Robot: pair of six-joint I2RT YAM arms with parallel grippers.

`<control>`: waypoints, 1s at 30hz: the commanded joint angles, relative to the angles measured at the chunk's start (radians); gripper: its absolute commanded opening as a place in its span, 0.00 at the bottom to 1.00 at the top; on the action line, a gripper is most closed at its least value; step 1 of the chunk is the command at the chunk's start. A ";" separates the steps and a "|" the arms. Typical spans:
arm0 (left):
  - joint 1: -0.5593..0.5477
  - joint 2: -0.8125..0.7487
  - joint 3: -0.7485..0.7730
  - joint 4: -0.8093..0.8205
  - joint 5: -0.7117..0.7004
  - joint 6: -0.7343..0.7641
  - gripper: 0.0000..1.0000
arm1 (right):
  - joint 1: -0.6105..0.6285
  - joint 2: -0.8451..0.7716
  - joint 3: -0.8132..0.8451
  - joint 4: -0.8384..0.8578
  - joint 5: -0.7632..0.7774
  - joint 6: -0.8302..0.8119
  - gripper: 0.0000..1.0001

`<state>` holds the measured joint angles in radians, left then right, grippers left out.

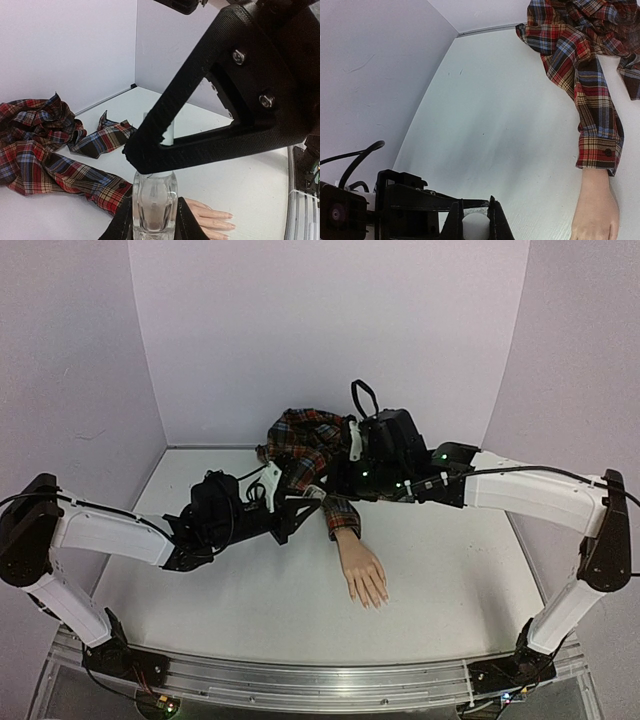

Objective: Paint the nails

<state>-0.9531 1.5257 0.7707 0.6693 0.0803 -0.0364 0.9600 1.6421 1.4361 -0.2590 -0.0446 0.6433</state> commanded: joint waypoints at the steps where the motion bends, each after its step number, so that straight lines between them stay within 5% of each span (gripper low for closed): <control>1: -0.002 -0.005 0.076 -0.092 0.043 -0.061 0.30 | 0.010 -0.037 -0.003 0.020 -0.048 -0.085 0.00; 7: -0.003 0.000 0.092 -0.130 0.076 -0.070 0.40 | 0.010 -0.058 -0.026 0.019 -0.046 -0.094 0.00; 10: -0.002 -0.002 0.091 -0.137 0.083 -0.062 0.33 | 0.010 -0.059 -0.029 0.018 -0.042 -0.091 0.00; 16: -0.002 -0.001 0.097 -0.163 0.109 -0.038 0.03 | 0.018 -0.062 -0.023 0.018 -0.034 -0.109 0.00; 19: 0.001 -0.015 0.096 -0.156 0.138 -0.039 0.00 | 0.019 -0.062 -0.024 0.019 -0.068 -0.184 0.00; 21: 0.021 -0.030 0.092 -0.134 0.229 -0.057 0.00 | 0.019 -0.068 -0.037 0.018 -0.112 -0.263 0.00; 27: 0.174 0.049 0.073 0.278 0.948 -0.403 0.00 | 0.016 -0.109 -0.138 0.014 -0.701 -0.680 0.00; 30: 0.188 0.066 0.045 0.379 0.916 -0.485 0.00 | 0.004 -0.106 -0.112 -0.038 -0.730 -0.686 0.00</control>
<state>-0.8098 1.5761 0.8124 0.7233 0.8293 -0.2944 0.9309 1.5500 1.3335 -0.2172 -0.4576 0.1491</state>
